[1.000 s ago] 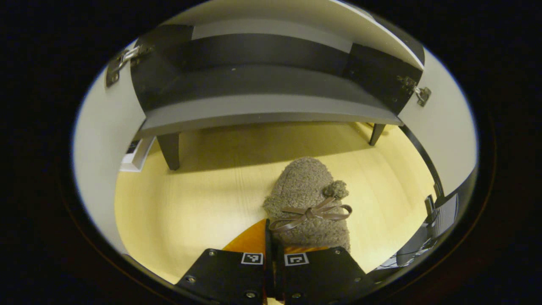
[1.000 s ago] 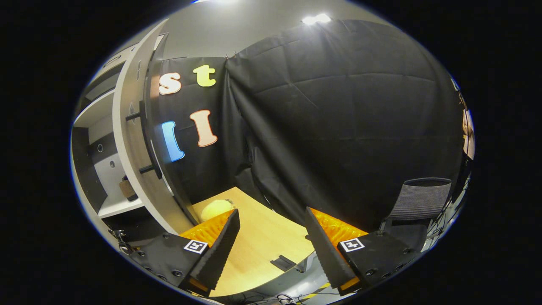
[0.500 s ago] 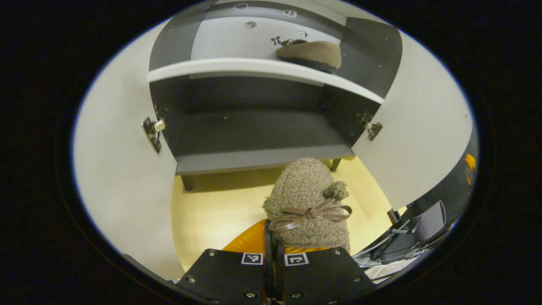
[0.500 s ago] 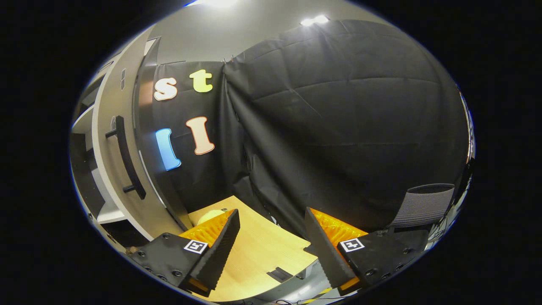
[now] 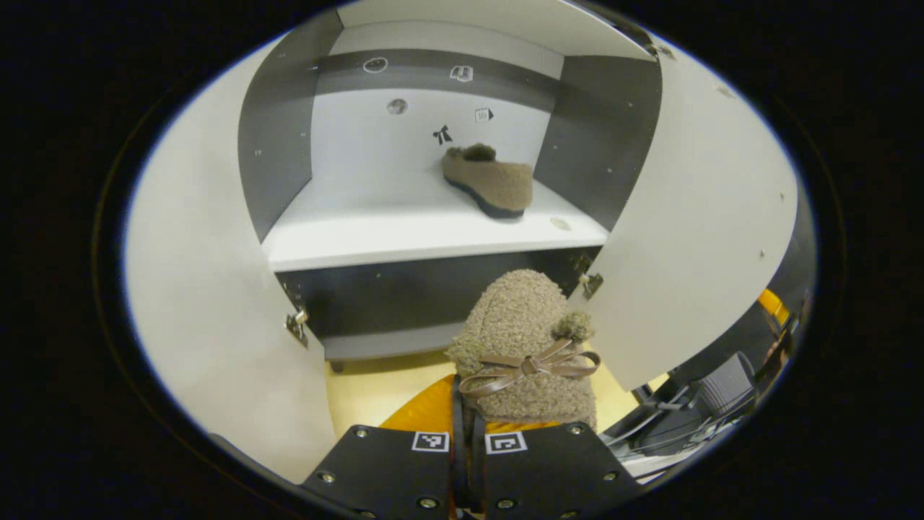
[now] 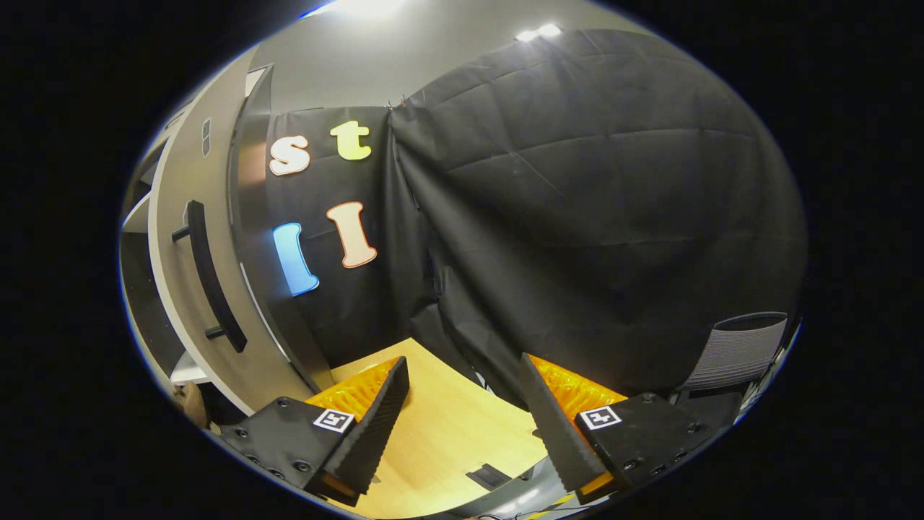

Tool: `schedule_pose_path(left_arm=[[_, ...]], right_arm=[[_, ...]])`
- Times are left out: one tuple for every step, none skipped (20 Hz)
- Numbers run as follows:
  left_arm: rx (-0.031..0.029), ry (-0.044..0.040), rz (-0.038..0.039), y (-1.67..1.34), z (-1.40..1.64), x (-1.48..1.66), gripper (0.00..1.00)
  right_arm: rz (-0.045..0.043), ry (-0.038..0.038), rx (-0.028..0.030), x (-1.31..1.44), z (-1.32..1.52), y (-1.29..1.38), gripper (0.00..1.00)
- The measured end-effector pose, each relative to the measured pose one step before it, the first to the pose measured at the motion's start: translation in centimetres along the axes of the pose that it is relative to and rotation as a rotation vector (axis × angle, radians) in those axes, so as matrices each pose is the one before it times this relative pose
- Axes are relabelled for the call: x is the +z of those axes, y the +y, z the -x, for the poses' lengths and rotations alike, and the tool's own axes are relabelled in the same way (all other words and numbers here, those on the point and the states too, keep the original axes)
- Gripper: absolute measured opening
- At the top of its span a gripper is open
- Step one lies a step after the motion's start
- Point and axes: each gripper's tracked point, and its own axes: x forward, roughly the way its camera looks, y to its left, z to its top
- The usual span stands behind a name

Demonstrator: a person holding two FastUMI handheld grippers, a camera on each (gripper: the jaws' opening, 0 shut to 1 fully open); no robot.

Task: Grab one shoe with the right hand and put it into the shoe cabinet, grab the other shoe with the left hand and put it into the shoe cabinet; then close the right door with the right hand and the left door with the left hand.

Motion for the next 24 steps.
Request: schedule_pose_path(left_arm=[[0.00255,-0.02116,0.00186,0.056,0.079,1.411,0.03],[0.00582,-0.01931,-0.00313,0.037,0.173,1.461,0.03],[0.00582,-0.02111,-0.00737,0.183,0.023,1.326,0.04],[0.00573,-0.02871,-0.01058,0.147,-0.095,1.499,0.03],[0.01104,-0.02426,-0.00572,0.302,-0.384,1.456,0.03],[0.00687,-0.0216,0.0017,0.341,-0.508,1.35,0.03],[0.00432,-0.01131,0.01088,0.225,-0.563,1.237,0.03],[0.00121,-0.01337,0.00781,0.325,-0.513,1.046,0.03],[0.00843,-0.01547,0.00178,0.397,-0.782,1.421,0.03],[0.01418,-0.01682,-0.01314,0.552,-0.629,1.309,0.03],[0.01844,-0.02217,-0.02148,0.569,-0.915,1.313,0.03],[0.0195,-0.01473,-0.01834,0.609,-0.73,1.209,0.03],[0.01165,-0.02128,-0.01158,0.334,-0.992,1.093,0.03],[0.015,-0.00811,0.00136,0.29,-1.253,0.754,0.03],[0.01155,-0.00925,0.00127,0.283,-1.231,0.69,0.03],[0.01433,-0.00683,-0.00195,0.671,-0.911,0.563,0.03],[0.01511,-0.01128,-0.01359,0.573,-0.921,0.663,0.02],[0.01914,-0.01024,-0.01691,0.693,-1.132,0.556,0.03],[0.02338,-0.00925,-0.02055,0.735,-0.996,0.537,0.03],[0.02442,-0.00351,-0.01671,0.829,-1.048,0.412,0.03],[0.02252,-0.00277,-0.01795,0.703,-1.155,0.234,0.03],[0.01599,-0.00056,-0.01654,0.344,-0.647,0.24,0.03],[0.01126,-0.00667,-0.01545,0.354,-0.884,0.226,0.02],[0.00663,-0.0059,-0.01309,0.324,-0.967,0.139,0.02]], right_arm=[[-0.0056,0.00128,0.0031,-0.072,-0.046,0.084,0.93],[-0.00661,-0.00229,0.00142,0.042,-0.054,0.04,0.92],[-0.00759,-0.00451,-0.00045,0.033,-0.072,0.044,0.97],[-0.00506,-0.00657,0.00114,0.135,0.073,0.083,0.92],[-0.00158,-0.00556,0.00021,0.157,0.078,0.081,0.93],[0.00357,-0.00587,0.00132,0.21,0.139,0.096,0.98],[0.00796,-0.00802,-0.00238,0.117,0.169,-0.179,0.97],[0.00922,-0.00916,-0.00397,0.179,0.107,-0.177,0.97],[0.00478,-0.00792,-0.00337,0.047,0.209,-0.126,0.98],[-0.00018,-0.00696,-0.00265,0.1,0.203,-0.088,0.97],[-0.0047,-0.00456,-0.00422,0.032,0.192,-0.042,0.97],[-0.00786,-0.00183,-0.00368,-0.039,0.23,-0.006,0.92],[-0.00853,-0.00239,-0.0029,-0.048,0.331,-0.049,0.92],[-0.00702,-0.00366,-0.00323,0.004,0.316,-0.134,0.92],[-0.00236,-0.00176,-0.00847,-0.071,0.197,-0.309,0.97],[-0.00119,0.00053,-0.01245,-0.033,0.235,-0.465,0.92],[-0.00222,0.00191,-0.01024,-0.115,0.361,-0.53,0.92],[-0.00447,0.00104,-0.01088,-0.036,0.331,-0.427,0.97],[-0.00576,-0.00254,-0.01124,0.084,0.272,-0.338,0.97],[-0.00591,-0.00427,-0.0113,0.163,0.28,-0.312,0.97],[-0.00533,-0.00567,-0.01121,0.223,0.131,-0.221,0.97],[-0.00478,-0.00798,-0.0125,0.222,0.182,-0.46,0.92],[-0.0033,-0.0061,-0.00938,0.292,0.222,-0.317,0.92],[-0.00115,-0.00244,-0.00929,0.077,0.24,-0.122,0.97]])
